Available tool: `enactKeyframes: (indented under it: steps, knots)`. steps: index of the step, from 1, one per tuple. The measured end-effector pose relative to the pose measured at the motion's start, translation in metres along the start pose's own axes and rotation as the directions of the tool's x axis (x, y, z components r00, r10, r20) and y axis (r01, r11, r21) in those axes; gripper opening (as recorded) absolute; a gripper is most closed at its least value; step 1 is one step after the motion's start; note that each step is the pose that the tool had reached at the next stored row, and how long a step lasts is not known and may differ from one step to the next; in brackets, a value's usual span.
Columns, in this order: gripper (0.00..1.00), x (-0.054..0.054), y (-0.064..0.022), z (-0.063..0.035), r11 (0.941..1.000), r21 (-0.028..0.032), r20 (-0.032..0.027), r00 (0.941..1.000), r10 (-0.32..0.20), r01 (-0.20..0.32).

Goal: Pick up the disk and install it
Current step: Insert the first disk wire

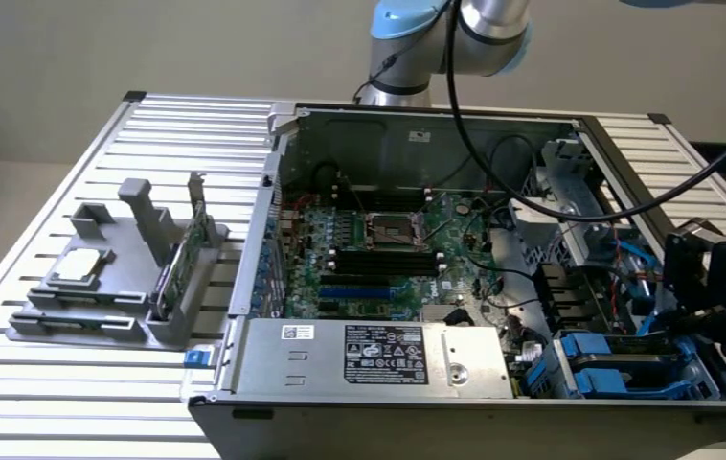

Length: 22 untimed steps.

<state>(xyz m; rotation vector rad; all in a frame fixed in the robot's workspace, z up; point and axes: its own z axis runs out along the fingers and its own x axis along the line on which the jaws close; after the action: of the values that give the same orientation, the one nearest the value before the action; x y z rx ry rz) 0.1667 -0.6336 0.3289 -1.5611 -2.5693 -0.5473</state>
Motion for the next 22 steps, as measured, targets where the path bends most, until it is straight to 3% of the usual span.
enactKeyframes:
  steps: [2,4,10,12,18,22]
  knots:
    - [0.18,-0.0001,0.0003,0.0001,1.0000,0.0019,-0.0017,1.0000,0.004,-0.004]
    - [0.18,-0.0002,0.0004,0.0002,0.9999,0.0096,-0.0057,0.9999,0.008,-0.008]
    - [0.18,0.0001,-0.0005,0.0000,0.9980,0.0509,-0.0263,0.9989,0.040,-0.038]
    - [0.18,0.0003,-0.0008,-0.0003,0.9971,0.0602,-0.0322,0.9983,0.049,-0.047]
    - [0.18,0.0007,-0.0026,-0.0010,0.9955,0.0736,-0.0405,0.9972,0.063,-0.059]
    - [0.18,0.0006,-0.0028,-0.0010,0.9954,0.0744,-0.0407,0.9972,0.063,-0.060]
